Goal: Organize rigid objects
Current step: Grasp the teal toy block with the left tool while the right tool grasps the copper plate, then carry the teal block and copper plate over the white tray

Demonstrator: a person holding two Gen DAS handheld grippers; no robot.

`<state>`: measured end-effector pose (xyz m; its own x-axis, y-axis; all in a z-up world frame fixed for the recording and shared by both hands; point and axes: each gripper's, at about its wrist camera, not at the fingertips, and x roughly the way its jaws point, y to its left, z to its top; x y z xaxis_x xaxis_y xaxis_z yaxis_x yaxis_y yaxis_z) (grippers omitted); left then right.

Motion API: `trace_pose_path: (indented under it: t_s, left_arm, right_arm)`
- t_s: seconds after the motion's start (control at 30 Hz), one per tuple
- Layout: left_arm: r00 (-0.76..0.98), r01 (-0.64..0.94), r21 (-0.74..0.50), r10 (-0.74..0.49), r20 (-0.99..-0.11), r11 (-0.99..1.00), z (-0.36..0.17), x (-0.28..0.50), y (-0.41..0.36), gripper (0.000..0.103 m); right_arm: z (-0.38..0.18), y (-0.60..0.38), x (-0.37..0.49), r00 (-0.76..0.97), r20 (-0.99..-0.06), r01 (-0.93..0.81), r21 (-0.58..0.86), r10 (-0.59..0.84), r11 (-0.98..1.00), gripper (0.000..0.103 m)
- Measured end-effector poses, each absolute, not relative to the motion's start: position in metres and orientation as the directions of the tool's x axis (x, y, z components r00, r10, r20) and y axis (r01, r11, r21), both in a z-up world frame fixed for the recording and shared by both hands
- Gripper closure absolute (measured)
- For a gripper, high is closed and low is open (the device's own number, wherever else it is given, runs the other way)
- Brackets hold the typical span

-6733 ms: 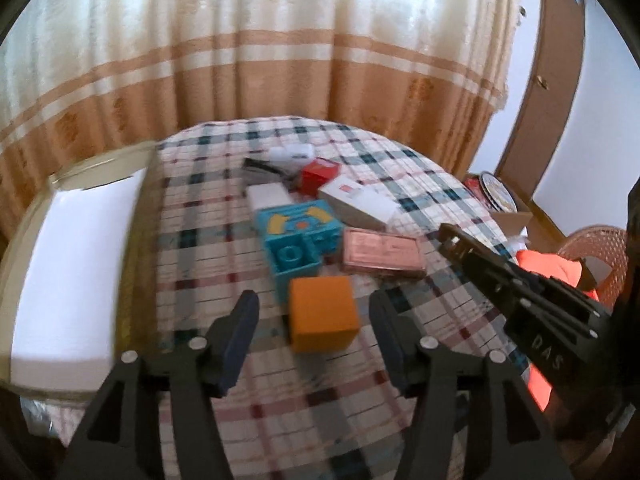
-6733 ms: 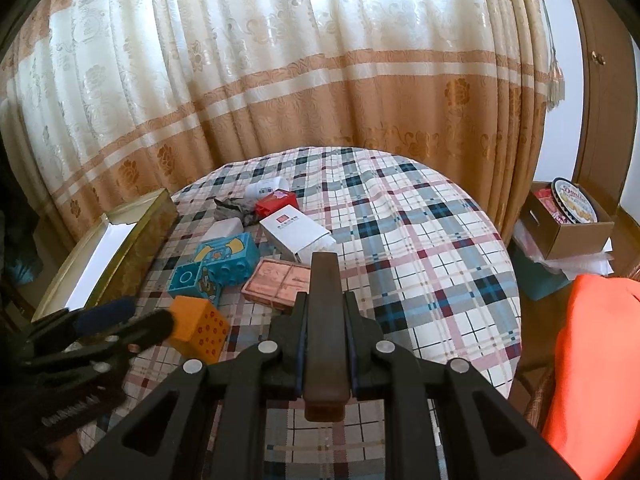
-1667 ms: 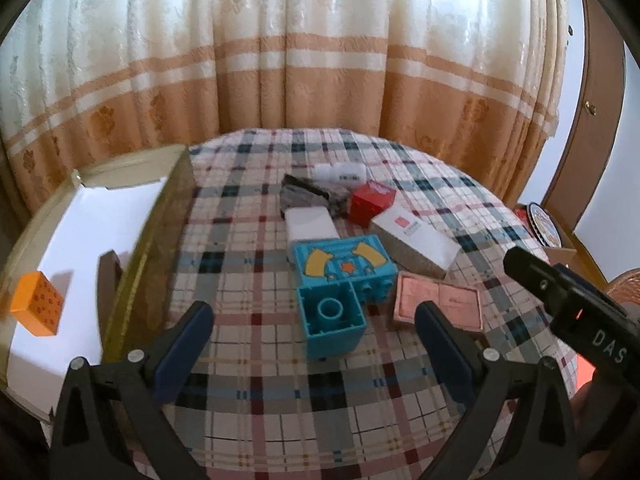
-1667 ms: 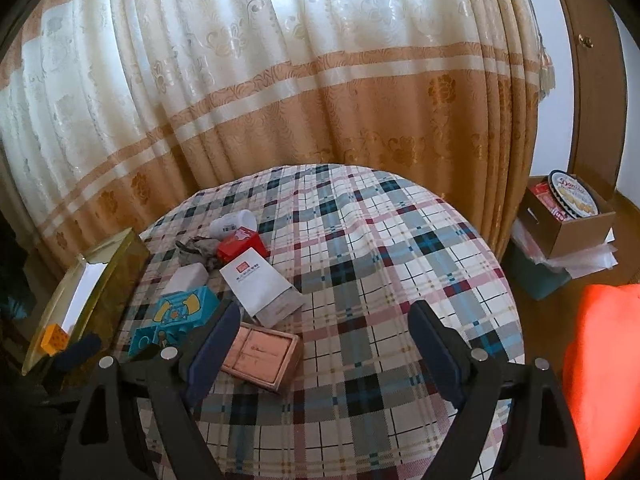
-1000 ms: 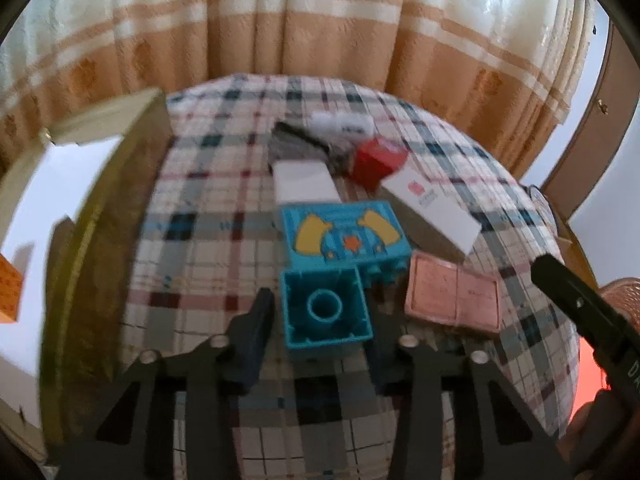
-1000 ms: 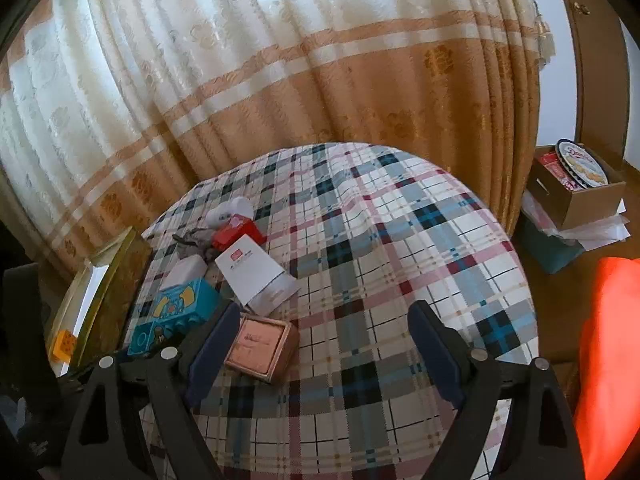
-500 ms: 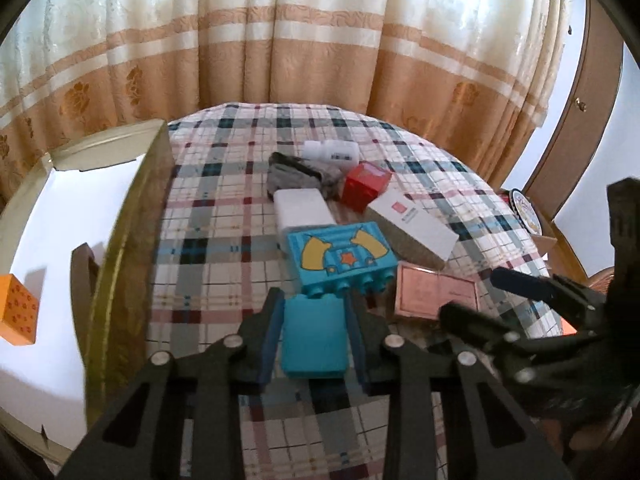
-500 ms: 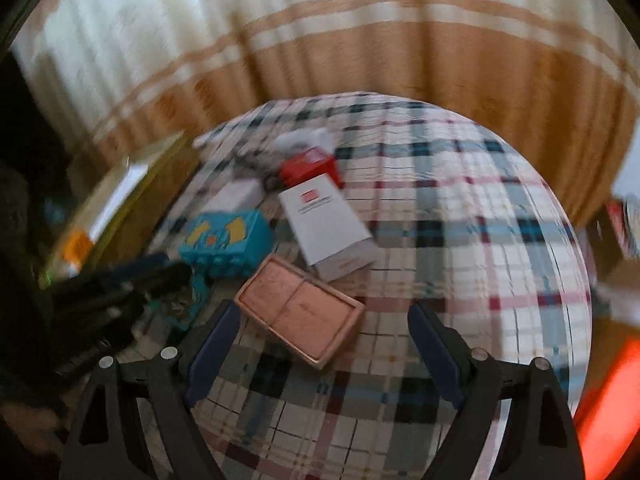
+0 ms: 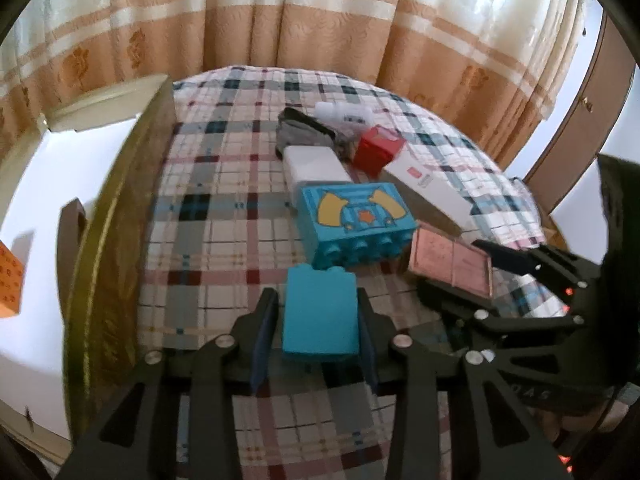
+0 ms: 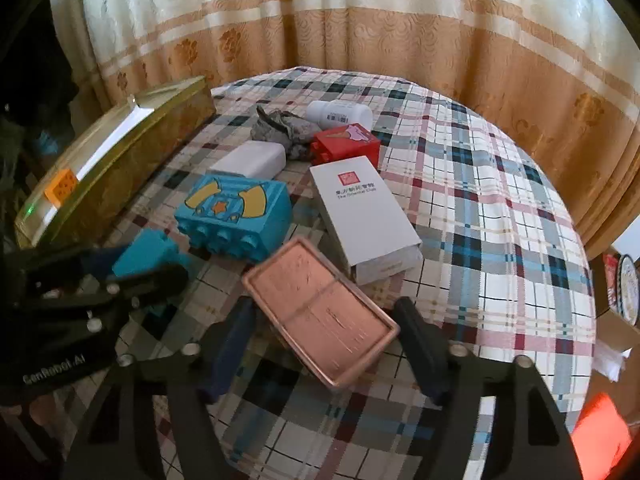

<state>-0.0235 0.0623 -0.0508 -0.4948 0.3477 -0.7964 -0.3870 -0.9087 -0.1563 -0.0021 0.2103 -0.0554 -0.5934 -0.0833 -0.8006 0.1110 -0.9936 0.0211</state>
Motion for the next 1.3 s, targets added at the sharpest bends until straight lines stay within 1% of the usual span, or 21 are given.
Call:
trace_pose_path:
  t_s: [0.03,0.07,0.13,0.2,0.37,0.47,0.53,0.7,0.87,1.03,1.3]
  left_arm:
    - [-0.498,-0.393,-0.146,0.344,-0.796,-0.908,-0.051,-0.023,0.063,0.066]
    - [-0.497,-0.396,-0.147,0.346,-0.796,-0.906,-0.052,-0.022,0.064,0.07]
    - [-0.493,-0.401,-0.156,0.356,-0.794,-0.903,-0.052,-0.021,0.064,0.07]
    - [-0.493,-0.401,-0.166,0.365,-0.79,-0.901,-0.051,-0.02,0.062,0.072]
    - [-0.489,-0.413,-0.183,0.387,-0.782,-0.892,-0.047,-0.02,0.06,0.072]
    - [-0.503,-0.432,-0.193,0.413,-0.76,-0.881,-0.039,-0.016,0.059,0.072]
    - [-0.523,-0.449,-0.181,0.422,-0.741,-0.875,-0.031,-0.013,0.059,0.072]
    - [-0.541,-0.455,-0.197,0.446,-0.713,-0.868,-0.02,-0.013,0.053,0.072]
    - [-0.554,-0.45,-0.206,0.453,-0.698,-0.869,-0.014,-0.013,0.046,0.072]
    - [-0.591,-0.444,-0.21,0.46,-0.663,-0.871,-0.002,-0.015,0.035,0.072]
    - [-0.671,-0.376,-0.212,0.423,-0.609,-0.902,0.013,-0.026,-0.001,0.072]
  right_arm:
    - [-0.055,0.21,-0.002,-0.594,-0.8,0.112,0.013,-0.077,-0.994,0.036]
    - [-0.055,0.21,-0.002,-0.593,-0.801,0.111,0.014,-0.078,-0.994,0.037]
    - [-0.054,0.211,0.0,-0.591,-0.803,0.109,0.018,-0.08,-0.994,0.04]
    - [-0.053,0.213,0.003,-0.592,-0.801,0.105,0.035,-0.091,-0.994,0.041]
    - [-0.052,0.225,0.015,-0.6,-0.787,0.071,0.129,-0.146,-0.989,0.041]
    - [-0.05,0.231,0.024,-0.604,-0.768,0.057,0.223,-0.211,-0.973,0.041]
    - [-0.046,0.233,0.029,-0.613,-0.755,0.052,0.255,-0.233,-0.966,0.041]
    - [-0.033,0.235,0.036,-0.642,-0.723,0.034,0.305,-0.255,-0.952,0.041]
    - [-0.022,0.232,0.038,-0.667,-0.704,0.026,0.306,-0.244,-0.952,0.041]
    - [-0.015,0.226,0.035,-0.682,-0.687,0.031,0.317,-0.252,-0.948,0.041]
    - [0.005,0.201,0.024,-0.706,-0.649,0.075,0.33,-0.284,-0.941,0.041]
